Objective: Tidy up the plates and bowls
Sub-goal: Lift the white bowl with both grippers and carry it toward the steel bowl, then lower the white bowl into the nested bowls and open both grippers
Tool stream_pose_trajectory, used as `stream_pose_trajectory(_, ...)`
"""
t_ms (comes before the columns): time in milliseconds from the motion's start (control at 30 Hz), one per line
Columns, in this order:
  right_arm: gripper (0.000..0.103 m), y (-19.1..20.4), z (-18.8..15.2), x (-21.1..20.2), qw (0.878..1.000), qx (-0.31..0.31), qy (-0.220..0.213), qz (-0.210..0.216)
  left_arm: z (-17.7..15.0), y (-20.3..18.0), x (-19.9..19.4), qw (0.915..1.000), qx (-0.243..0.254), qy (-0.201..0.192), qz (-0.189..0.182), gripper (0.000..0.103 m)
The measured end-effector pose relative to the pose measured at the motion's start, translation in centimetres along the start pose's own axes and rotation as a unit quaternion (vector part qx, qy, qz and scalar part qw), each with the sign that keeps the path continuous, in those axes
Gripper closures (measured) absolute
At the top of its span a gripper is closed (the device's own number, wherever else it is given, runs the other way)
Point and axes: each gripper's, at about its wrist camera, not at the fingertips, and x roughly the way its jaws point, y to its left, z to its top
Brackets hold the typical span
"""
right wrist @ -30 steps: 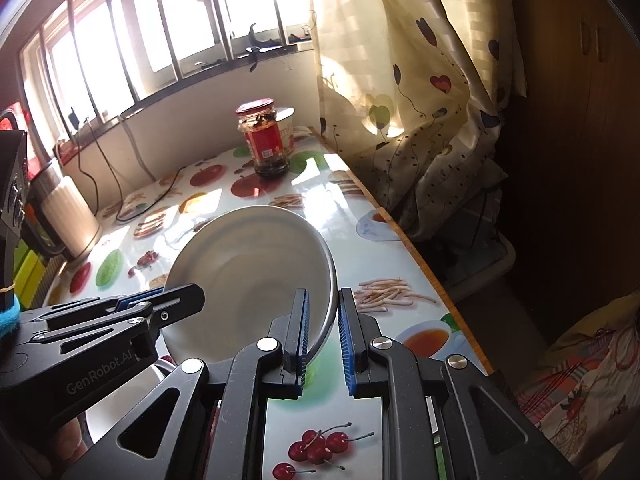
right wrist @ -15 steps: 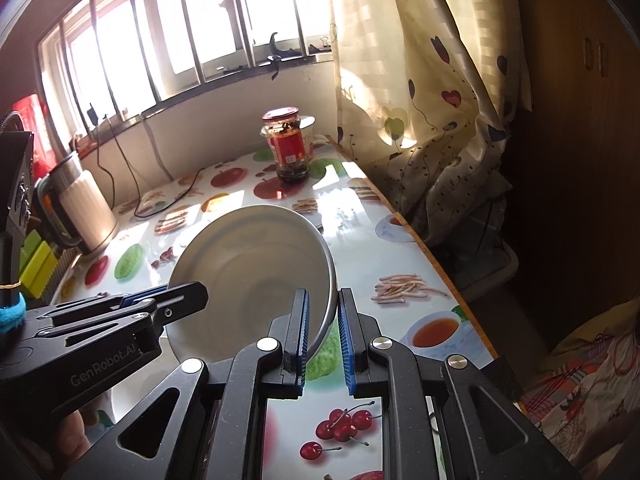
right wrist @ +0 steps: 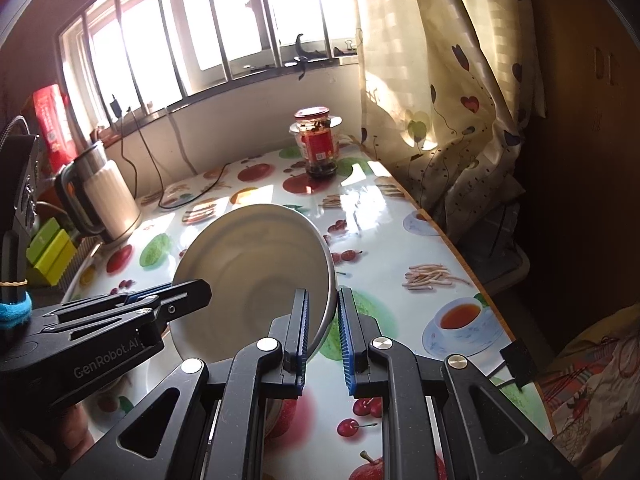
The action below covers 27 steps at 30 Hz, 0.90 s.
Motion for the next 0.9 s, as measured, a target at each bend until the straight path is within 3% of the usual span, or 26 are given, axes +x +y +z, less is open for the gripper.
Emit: stream_pose_trajectory(900,0.088,4.6,-3.2,0.2,0.998,-0.033,0.03,0.036,-3.8,4.5,-1.8,0.9989,-0.037,0.011,0.024,0.088)
